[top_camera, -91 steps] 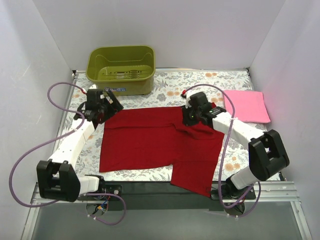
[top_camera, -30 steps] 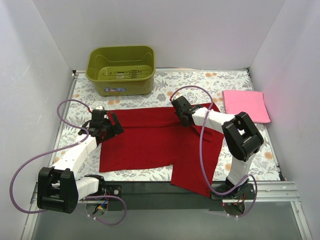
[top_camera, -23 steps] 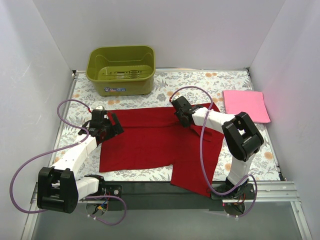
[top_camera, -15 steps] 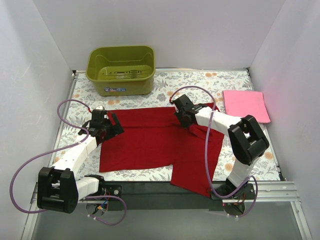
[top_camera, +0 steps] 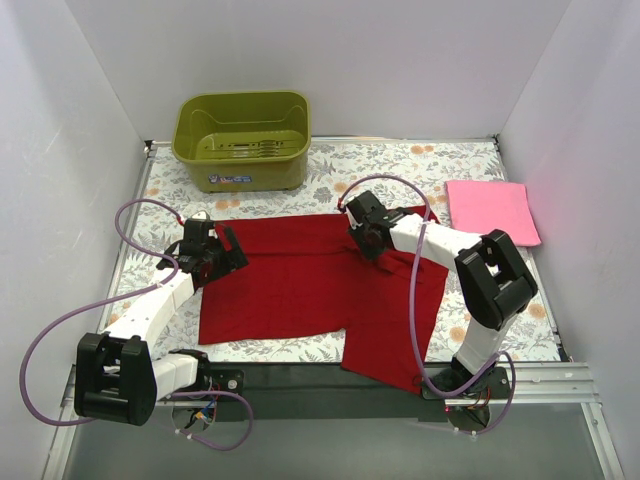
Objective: Fold and stack the t-shirts
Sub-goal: Fold the tshirt
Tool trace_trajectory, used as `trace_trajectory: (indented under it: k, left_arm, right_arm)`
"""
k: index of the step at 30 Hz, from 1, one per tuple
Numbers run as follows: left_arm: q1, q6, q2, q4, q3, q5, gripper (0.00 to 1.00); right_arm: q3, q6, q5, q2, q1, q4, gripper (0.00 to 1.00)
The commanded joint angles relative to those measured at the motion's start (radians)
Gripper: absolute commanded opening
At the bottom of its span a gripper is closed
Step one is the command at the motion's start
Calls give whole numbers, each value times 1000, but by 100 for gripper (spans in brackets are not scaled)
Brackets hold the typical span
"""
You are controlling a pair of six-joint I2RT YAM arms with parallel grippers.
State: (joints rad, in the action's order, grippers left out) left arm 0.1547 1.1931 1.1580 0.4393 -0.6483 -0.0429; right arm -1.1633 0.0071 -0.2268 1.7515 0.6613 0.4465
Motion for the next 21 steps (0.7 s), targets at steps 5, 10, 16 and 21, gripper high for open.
trace_trajectory:
  k: [5, 10, 16, 21]
  left_arm:
    - [5, -13, 6, -17, -16, 8, 79]
    - [5, -13, 8, -17, -16, 11, 79]
    - [5, -15, 11, -17, -16, 11, 79]
    - [5, -13, 12, -17, -16, 11, 79]
  right_arm:
    - [2, -1, 66, 26, -2, -20, 24]
    - [28, 27, 115, 13, 0, -51, 36]
    - [34, 40, 77, 40, 8, -68, 37]
    - [37, 47, 18, 51, 11, -75, 28]
